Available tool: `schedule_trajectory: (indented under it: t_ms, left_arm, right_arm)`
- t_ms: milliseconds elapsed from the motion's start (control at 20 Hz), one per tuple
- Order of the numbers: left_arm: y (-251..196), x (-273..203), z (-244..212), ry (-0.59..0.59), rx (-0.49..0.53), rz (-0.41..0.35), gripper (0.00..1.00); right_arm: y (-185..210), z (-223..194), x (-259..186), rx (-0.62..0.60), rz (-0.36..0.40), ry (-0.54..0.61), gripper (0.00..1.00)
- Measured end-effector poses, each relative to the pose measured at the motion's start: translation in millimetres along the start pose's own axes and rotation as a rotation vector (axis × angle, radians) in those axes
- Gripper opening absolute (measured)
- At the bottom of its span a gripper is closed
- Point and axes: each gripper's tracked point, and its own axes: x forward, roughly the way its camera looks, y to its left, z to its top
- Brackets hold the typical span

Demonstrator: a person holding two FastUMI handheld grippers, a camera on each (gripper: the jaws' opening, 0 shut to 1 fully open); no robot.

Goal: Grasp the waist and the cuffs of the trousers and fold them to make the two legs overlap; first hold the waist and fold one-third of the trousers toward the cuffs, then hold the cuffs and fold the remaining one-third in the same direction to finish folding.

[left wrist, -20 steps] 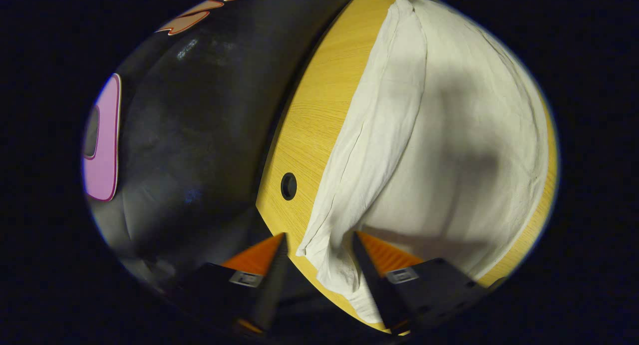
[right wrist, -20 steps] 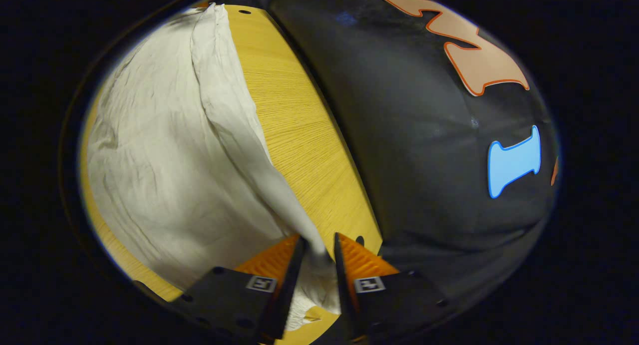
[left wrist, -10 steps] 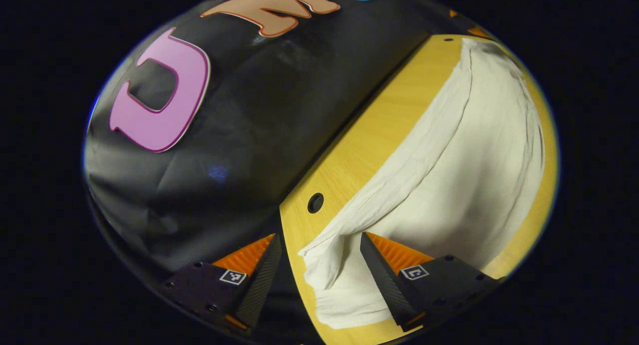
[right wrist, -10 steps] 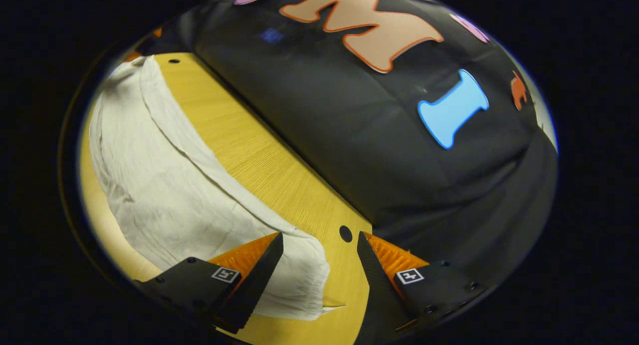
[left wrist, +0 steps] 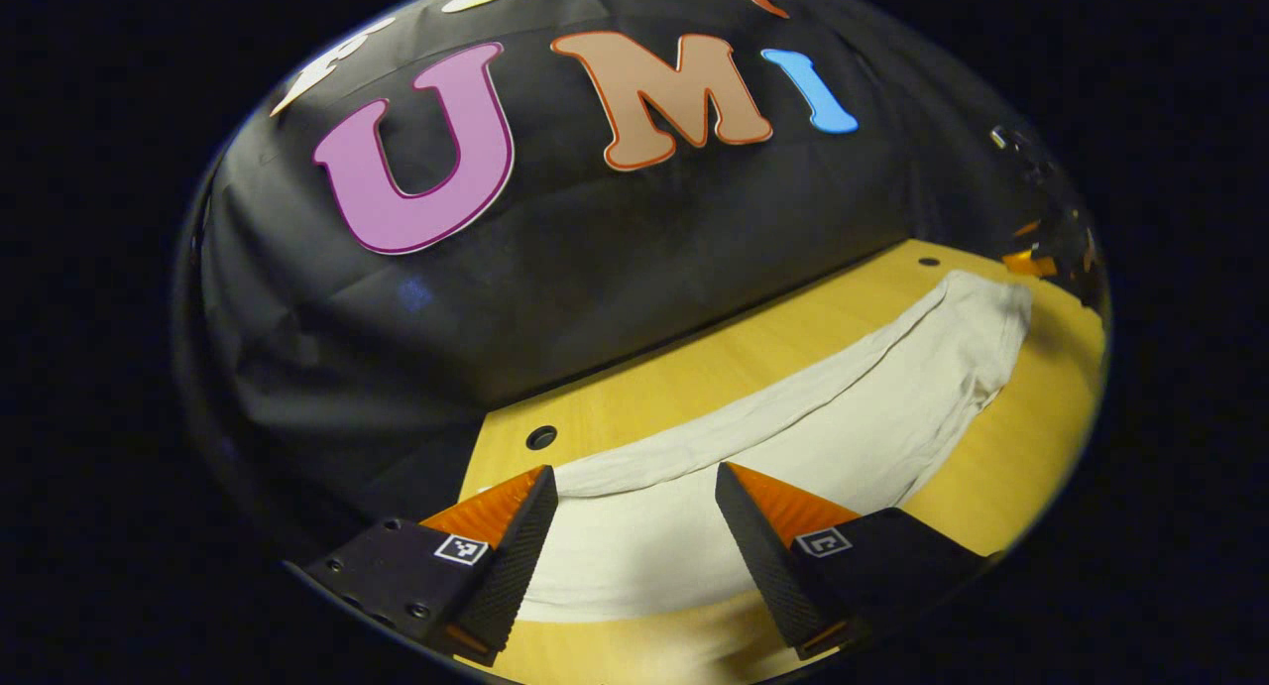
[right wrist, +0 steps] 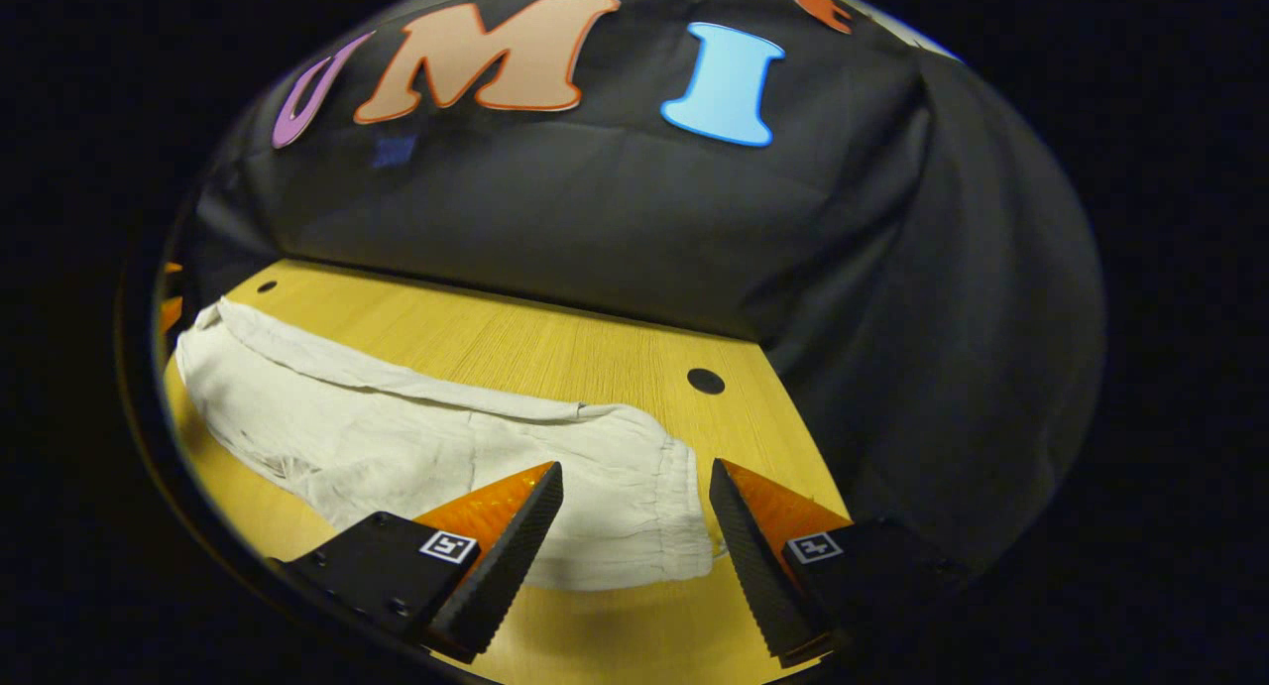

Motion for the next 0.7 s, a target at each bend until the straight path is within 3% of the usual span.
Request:
schedule_trajectory:
  t_ms: [150,500,600,700]
  left_arm:
    - [-4.4,-8.7,16.2,-0.039,-0.040,-0.016,0.96]
    - [-30.7,-47.4,41.8,-0.083,-0.140,-0.010,0.96]
    - [-33.4,-55.8,51.3,-0.107,-0.200,-0.014,0.96]
    - [-38.7,-66.6,56.3,-0.123,-0.231,-0.022,0.96]
  right_arm:
    - [3.5,-25.4,11.6,0.157,0.012,0.046,0.99]
    - [-9.3,-65.7,10.8,0.476,-0.089,0.136,0.98]
    - [-3.2,-70.7,14.3,0.562,-0.074,0.163,0.92]
    - [2.2,-72.4,18.5,0.625,-0.055,0.180,0.92]
